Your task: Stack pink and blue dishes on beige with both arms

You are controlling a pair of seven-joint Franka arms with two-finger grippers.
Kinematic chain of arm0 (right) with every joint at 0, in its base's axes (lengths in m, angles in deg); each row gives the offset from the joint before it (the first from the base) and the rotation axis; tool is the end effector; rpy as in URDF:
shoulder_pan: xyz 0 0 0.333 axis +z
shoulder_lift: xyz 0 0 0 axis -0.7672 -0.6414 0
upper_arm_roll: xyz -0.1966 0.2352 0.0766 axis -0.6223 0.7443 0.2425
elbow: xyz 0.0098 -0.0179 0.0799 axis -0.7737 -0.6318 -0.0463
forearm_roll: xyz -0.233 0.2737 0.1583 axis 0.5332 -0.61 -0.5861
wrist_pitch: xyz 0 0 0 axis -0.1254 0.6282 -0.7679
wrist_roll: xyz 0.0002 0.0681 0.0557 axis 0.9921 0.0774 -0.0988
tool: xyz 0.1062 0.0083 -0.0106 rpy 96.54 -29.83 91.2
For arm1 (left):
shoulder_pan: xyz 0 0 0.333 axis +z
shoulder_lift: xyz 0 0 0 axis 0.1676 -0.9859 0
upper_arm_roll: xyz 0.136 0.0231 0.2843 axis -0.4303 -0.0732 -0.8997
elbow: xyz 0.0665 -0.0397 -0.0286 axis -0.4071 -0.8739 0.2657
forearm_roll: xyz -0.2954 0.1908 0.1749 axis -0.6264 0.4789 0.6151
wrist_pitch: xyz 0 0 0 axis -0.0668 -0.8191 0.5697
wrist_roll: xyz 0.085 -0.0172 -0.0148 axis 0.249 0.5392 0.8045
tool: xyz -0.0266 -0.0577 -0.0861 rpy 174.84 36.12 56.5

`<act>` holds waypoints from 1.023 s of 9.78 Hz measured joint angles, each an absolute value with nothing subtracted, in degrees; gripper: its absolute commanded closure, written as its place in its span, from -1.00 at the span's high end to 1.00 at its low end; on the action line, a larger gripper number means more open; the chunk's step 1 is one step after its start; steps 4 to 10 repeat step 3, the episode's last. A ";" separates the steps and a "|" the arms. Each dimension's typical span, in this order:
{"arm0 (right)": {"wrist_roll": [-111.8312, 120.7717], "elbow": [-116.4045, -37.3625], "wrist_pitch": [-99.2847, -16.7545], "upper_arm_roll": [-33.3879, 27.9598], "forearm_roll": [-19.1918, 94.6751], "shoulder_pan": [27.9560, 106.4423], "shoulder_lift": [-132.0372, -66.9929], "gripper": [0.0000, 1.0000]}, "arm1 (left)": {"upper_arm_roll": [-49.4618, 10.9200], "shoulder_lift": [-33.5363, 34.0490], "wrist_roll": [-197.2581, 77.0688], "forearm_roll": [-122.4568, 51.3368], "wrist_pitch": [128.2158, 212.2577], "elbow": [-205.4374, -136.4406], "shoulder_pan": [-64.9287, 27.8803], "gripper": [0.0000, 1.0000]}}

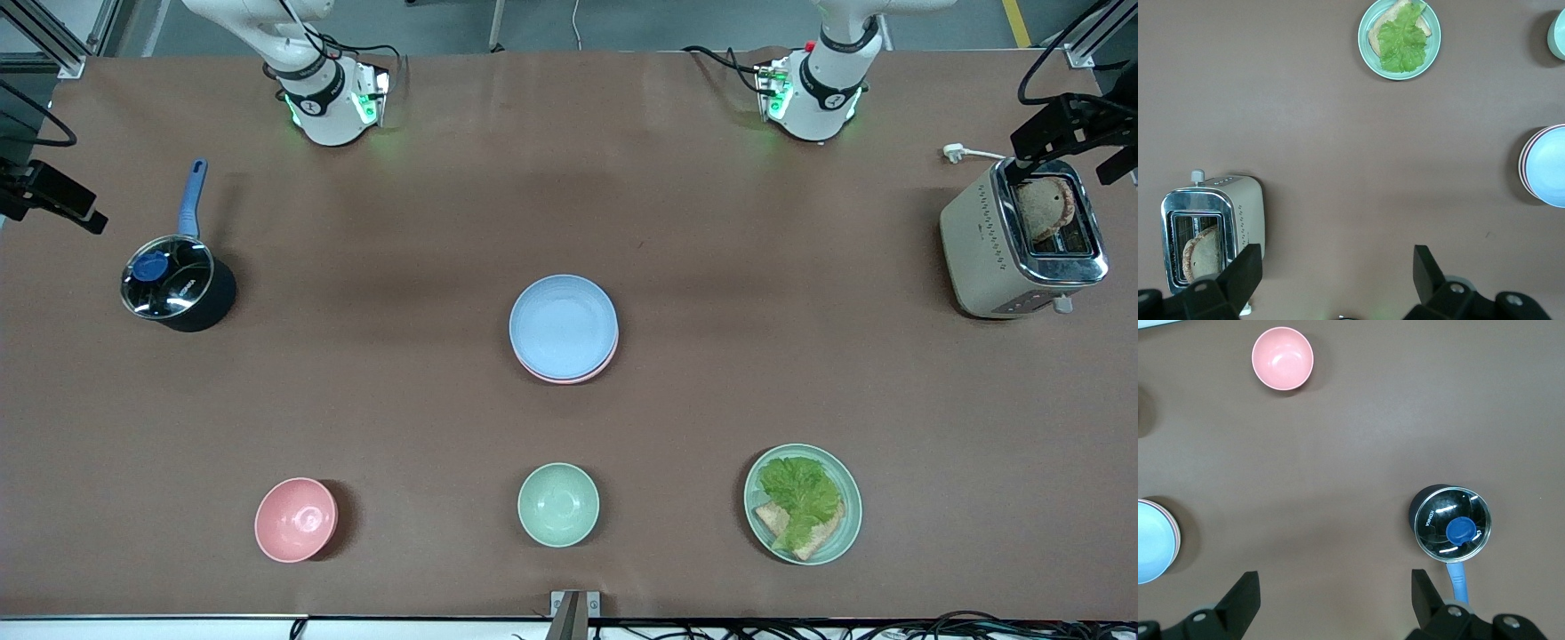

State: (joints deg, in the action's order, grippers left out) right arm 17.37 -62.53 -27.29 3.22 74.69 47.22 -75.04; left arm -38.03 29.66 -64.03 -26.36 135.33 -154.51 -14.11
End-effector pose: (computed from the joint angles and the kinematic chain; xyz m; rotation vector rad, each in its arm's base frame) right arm 0.5391 -0.0226 0.6706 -3.1282 0.2810 -0.0314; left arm 0.5153 -0.0349 0.7032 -3.1400 0.0379 -0.0732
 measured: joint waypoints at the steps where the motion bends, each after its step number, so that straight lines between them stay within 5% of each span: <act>1: 16.89 -62.53 -27.29 3.22 74.69 47.21 -75.04 1.00 | -38.04 29.66 -64.03 -26.35 135.33 -154.52 -14.11 1.00; 10: 16.73 -62.49 -27.29 3.23 74.69 47.22 -75.04 1.00 | -38.03 29.66 -64.03 -26.34 135.33 -154.51 -14.11 1.00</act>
